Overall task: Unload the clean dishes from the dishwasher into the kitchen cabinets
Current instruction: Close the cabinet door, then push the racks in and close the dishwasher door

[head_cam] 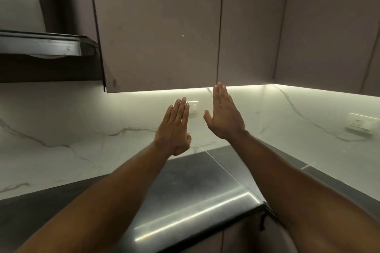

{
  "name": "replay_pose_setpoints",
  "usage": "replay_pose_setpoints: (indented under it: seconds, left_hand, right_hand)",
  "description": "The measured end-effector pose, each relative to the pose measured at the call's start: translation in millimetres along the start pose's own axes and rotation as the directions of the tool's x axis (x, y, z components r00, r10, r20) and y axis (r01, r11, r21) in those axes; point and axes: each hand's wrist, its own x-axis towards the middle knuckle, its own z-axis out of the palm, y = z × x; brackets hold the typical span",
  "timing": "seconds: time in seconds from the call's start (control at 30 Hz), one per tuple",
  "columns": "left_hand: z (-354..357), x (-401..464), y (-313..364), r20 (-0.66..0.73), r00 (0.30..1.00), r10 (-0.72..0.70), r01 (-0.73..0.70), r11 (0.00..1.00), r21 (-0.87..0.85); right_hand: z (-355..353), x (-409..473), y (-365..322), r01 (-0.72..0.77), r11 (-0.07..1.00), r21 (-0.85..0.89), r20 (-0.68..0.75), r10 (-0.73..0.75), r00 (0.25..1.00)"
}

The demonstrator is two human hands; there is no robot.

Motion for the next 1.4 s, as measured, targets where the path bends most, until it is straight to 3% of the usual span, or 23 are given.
replay_pose_setpoints:
  seconds: [0.43,0.73,0.87,1.0,1.13,1.33,1.4]
  left_hand:
    - [-2.4,-14.3,180.4,0.028,0.969,0.244,-0.23,0.942,-0.246]
    - [-12.7,-37.3,281.9,-0.027,0.887,0.461,-0.428,0.798,-0.423]
    - [-23.9,-77.1,343.9,-0.05,0.796,0.603,-0.533,0.659,-0.531]
    - [-30.7,-121.0,387.5,-0.034,0.719,0.694,-0.599,0.593,-0.538]
    - [-30.7,-153.0,406.4,-0.033,0.676,0.736,-0.619,0.544,-0.566]
    - [-46.1,-239.9,447.5,-0.043,0.513,0.857,-0.692,0.383,-0.612]
    - [-41.3,-255.1,450.7,-0.045,0.492,0.869,-0.701,0.365,-0.613]
  right_hand:
    - [-90.1,-145.3,106.2,-0.206,0.954,-0.216,0.004,0.212,0.977]
    - [-165.0,-268.4,150.6,-0.453,0.79,-0.413,-0.025,0.487,0.873]
    - [-202.4,-346.1,150.0,-0.55,0.67,-0.498,-0.04,0.616,0.787]
    - [-229.2,-407.4,138.5,-0.621,0.566,-0.542,-0.057,0.712,0.7]
    - [-244.6,-448.2,127.2,-0.654,0.511,-0.559,-0.058,0.762,0.645]
    - [-275.9,-550.9,86.1,-0.716,0.326,-0.617,-0.088,0.876,0.475]
    - [-275.9,-567.0,76.8,-0.724,0.325,-0.609,-0.088,0.879,0.469]
